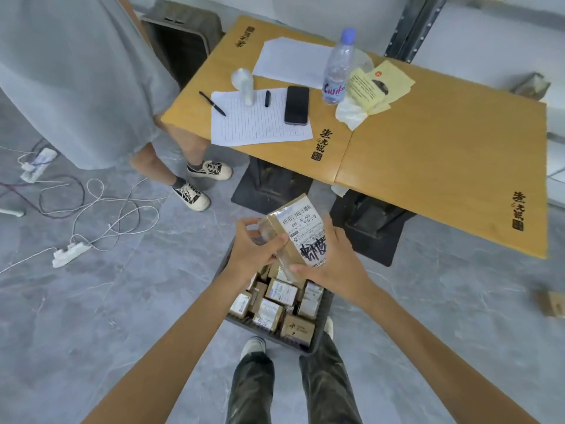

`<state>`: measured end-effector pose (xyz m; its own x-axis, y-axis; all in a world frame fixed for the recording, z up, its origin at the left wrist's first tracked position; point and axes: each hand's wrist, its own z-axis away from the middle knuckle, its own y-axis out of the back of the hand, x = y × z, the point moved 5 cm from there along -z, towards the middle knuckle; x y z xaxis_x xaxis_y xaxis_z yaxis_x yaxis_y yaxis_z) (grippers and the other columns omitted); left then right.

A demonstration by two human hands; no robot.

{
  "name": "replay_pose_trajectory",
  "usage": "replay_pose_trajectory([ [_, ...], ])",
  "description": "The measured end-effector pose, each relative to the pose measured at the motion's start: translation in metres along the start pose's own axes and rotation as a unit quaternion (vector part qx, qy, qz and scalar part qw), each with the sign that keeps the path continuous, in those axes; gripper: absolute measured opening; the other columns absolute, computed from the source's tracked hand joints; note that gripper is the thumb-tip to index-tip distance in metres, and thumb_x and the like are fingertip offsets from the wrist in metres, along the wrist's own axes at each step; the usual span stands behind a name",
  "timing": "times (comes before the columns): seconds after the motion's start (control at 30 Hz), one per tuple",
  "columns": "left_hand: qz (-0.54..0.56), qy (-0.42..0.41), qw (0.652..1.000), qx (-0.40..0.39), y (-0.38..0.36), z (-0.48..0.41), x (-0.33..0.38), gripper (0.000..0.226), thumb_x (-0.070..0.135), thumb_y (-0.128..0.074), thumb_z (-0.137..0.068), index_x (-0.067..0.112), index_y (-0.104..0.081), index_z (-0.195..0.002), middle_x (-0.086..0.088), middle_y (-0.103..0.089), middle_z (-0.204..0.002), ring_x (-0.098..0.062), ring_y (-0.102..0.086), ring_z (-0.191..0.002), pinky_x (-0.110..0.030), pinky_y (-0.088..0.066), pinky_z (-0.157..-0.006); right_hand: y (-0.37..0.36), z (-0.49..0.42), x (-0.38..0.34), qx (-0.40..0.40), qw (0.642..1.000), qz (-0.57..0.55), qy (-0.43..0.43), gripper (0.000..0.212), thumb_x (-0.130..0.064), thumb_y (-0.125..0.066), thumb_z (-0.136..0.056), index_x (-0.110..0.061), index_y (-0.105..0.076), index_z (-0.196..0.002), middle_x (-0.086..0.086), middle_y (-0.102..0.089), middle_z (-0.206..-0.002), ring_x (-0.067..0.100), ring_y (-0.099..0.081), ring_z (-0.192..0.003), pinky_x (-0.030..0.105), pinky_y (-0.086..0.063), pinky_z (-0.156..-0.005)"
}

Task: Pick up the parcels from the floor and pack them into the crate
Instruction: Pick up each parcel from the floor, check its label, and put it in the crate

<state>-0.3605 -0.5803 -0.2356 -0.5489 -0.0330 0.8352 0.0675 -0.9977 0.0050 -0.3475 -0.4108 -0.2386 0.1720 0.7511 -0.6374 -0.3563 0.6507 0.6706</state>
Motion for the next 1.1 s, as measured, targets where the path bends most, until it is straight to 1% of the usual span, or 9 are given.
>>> replay_pose_trajectory([
  [0.07, -0.009, 0.005, 1.0, -0.02, 0.01, -0.003, -0.008, 0.058, 0.012, -0.077, -0.075, 0.017, -0.037, -0.116, -0.001, -0.052, -0.106, -0.018, -0.063, -0.097, -0.038, -0.06, -0.071, -0.013, 0.007, -0.008, 0.017, 0.999, 0.039, -0.012, 0.127, -0.065, -0.072, -0.063, -0.019, 0.007, -0.151, 0.004, -0.027, -0.144, 0.021, -0.03, -0.133, 0.039, -0.041, -0.102],
  [0.13, -0.027, 0.014, 0.999, -0.034, 0.02, -0.007, -0.018, 0.061, 0.013, -0.079, -0.073, 0.017, -0.036, -0.117, -0.002, -0.051, -0.111, -0.022, -0.063, -0.1, -0.043, -0.059, -0.074, -0.027, 0.01, -0.011, 0.026, 0.997, 0.06, -0.036, 0.125, -0.063, -0.071, -0.066, -0.015, 0.008, -0.151, 0.004, -0.026, -0.143, 0.022, -0.03, -0.133, 0.041, -0.04, -0.102],
  [0.3, -0.117, 0.029, 0.99, -0.074, 0.036, -0.03, -0.049, 0.057, 0.027, -0.078, -0.075, 0.018, -0.04, -0.116, 0.001, -0.056, -0.116, -0.015, -0.059, -0.108, -0.038, -0.055, -0.086, -0.053, 0.002, -0.002, 0.053, 0.994, 0.072, -0.058, 0.114, -0.058, -0.073, -0.067, -0.014, -0.006, -0.149, 0.004, -0.032, -0.137, 0.023, -0.034, -0.126, 0.04, -0.041, -0.1],
  [0.37, -0.152, 0.034, 0.982, -0.104, 0.036, -0.044, -0.066, 0.045, 0.03, -0.071, -0.082, 0.015, -0.046, -0.117, 0.008, -0.057, -0.113, -0.01, -0.056, -0.108, -0.029, -0.048, -0.086, -0.065, -0.008, 0.018, 0.045, 0.995, 0.065, -0.063, 0.112, -0.054, -0.076, -0.066, -0.016, -0.009, -0.148, 0.004, -0.031, -0.137, 0.023, -0.032, -0.126, 0.04, -0.039, -0.101],
  [0.47, -0.229, 0.042, 0.962, -0.144, 0.035, -0.076, -0.106, 0.036, 0.037, -0.058, -0.09, 0.018, -0.052, -0.12, 0.01, -0.053, -0.117, -0.01, -0.051, -0.112, -0.025, -0.038, -0.088, -0.091, -0.028, 0.064, 0.042, 0.994, 0.036, -0.093, 0.107, -0.048, -0.08, -0.062, -0.019, -0.017, -0.145, 0.002, -0.035, -0.132, 0.021, -0.034, -0.122, 0.038, -0.038, -0.099],
  [0.6, -0.302, 0.063, 0.94, -0.144, 0.038, -0.125, -0.194, 0.034, 0.03, -0.054, -0.093, 0.016, -0.052, -0.124, -0.001, -0.055, -0.126, -0.016, -0.053, -0.114, -0.029, -0.044, -0.093, -0.142, -0.05, 0.149, 0.06, 0.981, -0.02, -0.185, 0.103, -0.045, -0.083, -0.06, -0.016, -0.024, -0.14, 0.004, -0.037, -0.128, 0.022, -0.037, -0.12, 0.037, -0.039, -0.097],
  [0.8, -0.448, 0.058, 0.874, -0.176, 0.028, -0.179, -0.335, 0.027, 0.016, -0.052, -0.093, 0.009, -0.053, -0.119, -0.015, -0.059, -0.115, -0.021, -0.058, -0.093, -0.031, -0.049, -0.078, -0.238, -0.076, 0.264, 0.012, 0.968, -0.019, -0.251, 0.103, -0.049, -0.081, -0.062, -0.014, -0.022, -0.14, 0.007, -0.036, -0.131, 0.026, -0.037, -0.124, 0.042, -0.041, -0.101],
  [1.0, -0.576, -0.018, 0.798, -0.177, -0.006, -0.24, -0.427, 0.055, 0.019, -0.056, -0.091, 0.014, -0.033, -0.142, -0.009, -0.044, -0.137, -0.024, -0.047, -0.123, -0.038, -0.047, -0.098, -0.309, -0.103, 0.338, -0.023, 0.974, 0.03, -0.225, 0.108, -0.047, -0.078, -0.064, -0.01, -0.017, -0.144, 0.009, -0.034, -0.138, 0.027, -0.033, -0.128, 0.046, -0.034, -0.108],
  [1.1, -0.651, -0.067, 0.738, -0.165, -0.019, -0.273, -0.459, 0.066, 0.013, -0.057, -0.089, 0.016, -0.024, -0.146, -0.011, -0.035, -0.145, -0.028, -0.038, -0.131, -0.041, -0.043, -0.103, -0.33, -0.116, 0.367, -0.029, 0.979, 0.073, -0.189, 0.111, -0.044, -0.078, -0.067, -0.009, -0.012, -0.148, 0.01, -0.03, -0.141, 0.027, -0.029, -0.131, 0.046, -0.028, -0.112],
])
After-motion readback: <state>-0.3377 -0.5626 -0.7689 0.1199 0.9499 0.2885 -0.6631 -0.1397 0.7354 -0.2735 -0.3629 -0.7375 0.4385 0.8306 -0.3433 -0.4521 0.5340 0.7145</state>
